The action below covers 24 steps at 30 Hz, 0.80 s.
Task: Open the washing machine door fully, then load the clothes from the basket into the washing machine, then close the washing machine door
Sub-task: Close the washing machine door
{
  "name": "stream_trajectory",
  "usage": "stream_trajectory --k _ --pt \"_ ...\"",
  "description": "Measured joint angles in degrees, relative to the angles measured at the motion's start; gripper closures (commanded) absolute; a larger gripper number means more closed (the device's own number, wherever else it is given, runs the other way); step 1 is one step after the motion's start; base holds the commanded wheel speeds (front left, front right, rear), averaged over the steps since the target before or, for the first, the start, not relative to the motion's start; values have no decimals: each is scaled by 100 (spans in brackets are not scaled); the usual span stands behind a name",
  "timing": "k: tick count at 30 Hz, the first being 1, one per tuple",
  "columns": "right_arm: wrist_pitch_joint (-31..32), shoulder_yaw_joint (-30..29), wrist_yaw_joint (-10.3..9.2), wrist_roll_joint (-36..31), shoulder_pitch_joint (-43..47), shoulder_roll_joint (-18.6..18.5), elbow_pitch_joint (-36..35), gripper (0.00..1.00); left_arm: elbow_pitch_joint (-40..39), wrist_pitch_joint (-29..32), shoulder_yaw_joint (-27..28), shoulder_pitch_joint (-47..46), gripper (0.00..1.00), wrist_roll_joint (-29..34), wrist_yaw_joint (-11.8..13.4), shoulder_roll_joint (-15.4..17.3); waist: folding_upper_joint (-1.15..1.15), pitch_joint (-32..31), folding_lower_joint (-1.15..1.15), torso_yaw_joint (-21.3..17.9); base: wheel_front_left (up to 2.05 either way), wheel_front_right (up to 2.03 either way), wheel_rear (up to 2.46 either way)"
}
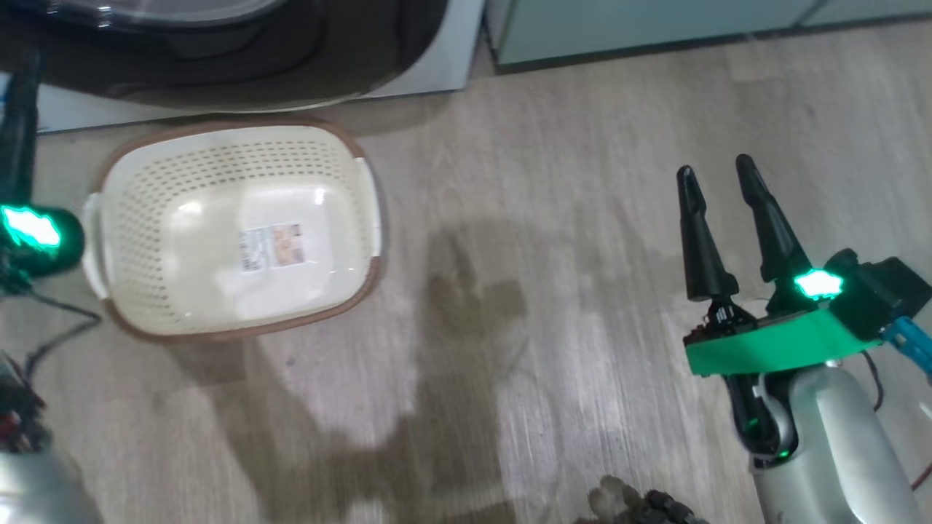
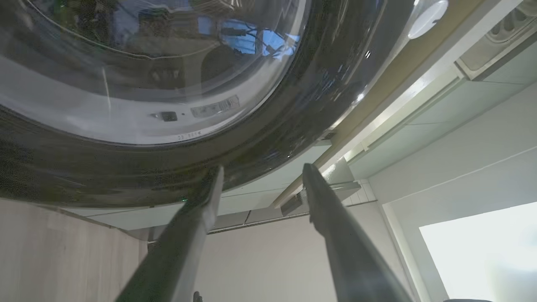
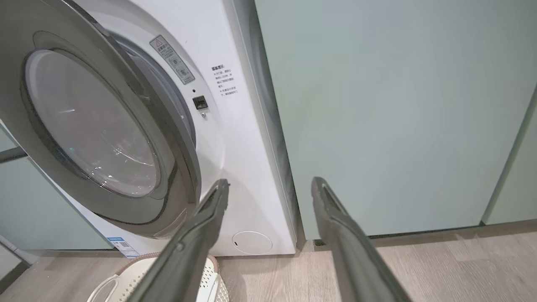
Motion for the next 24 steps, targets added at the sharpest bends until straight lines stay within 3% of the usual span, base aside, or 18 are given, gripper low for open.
stream_trajectory --k 3,7,14,19,24 --pt "0 -100 0 -71 -44 -2 26 0 -1 -200 54 258 0 -56 -292 -183 0 -46 0 199 0 0 0" --pt "0 -157 0 -149 -41 -3 96 0 42 -488 66 625 0 -246 -474 -283 0 -151 0 438 0 0 0" --pt "2 -267 0 -243 -20 -3 212 0 74 -1513 -568 1660 0 -693 -542 -298 0 -441 0 720 0 0 0" --pt "55 -377 0 -291 99 -3 222 0 -380 -2483 -1014 2252 0 -920 -543 -291 0 -667 0 882 0 0 0" --pt "172 -486 0 -403 265 -3 211 0 -847 -3095 -1468 2619 0 -527 -543 -287 0 -901 0 1022 0 0 0"
